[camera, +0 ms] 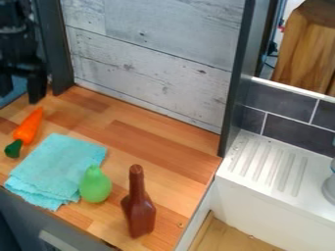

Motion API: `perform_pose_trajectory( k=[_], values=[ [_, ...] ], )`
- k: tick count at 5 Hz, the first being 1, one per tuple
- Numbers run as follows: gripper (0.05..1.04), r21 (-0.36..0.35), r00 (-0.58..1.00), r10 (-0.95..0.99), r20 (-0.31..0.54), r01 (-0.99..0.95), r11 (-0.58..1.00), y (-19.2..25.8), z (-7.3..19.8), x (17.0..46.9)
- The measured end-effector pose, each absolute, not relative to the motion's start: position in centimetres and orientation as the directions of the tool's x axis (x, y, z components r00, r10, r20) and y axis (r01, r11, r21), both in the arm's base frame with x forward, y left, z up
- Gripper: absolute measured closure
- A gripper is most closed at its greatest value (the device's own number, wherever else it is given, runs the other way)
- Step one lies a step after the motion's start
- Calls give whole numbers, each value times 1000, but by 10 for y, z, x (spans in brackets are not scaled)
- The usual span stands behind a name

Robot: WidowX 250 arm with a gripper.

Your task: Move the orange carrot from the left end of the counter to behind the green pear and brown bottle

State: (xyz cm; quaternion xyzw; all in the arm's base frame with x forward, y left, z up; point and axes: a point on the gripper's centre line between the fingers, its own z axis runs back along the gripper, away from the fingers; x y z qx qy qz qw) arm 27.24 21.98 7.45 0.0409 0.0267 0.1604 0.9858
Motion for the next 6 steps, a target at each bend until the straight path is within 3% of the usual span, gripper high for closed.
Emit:
perform_pose_trajectory(
  k=[3, 5, 6],
  values=[
    [80, 105, 927, 349, -136, -337, 936, 225, 41, 270],
    [80, 122, 923, 353, -154, -337, 934, 233, 21, 276],
    [137, 121, 919, 359, -162, -342, 932, 233, 13, 277]
  ],
)
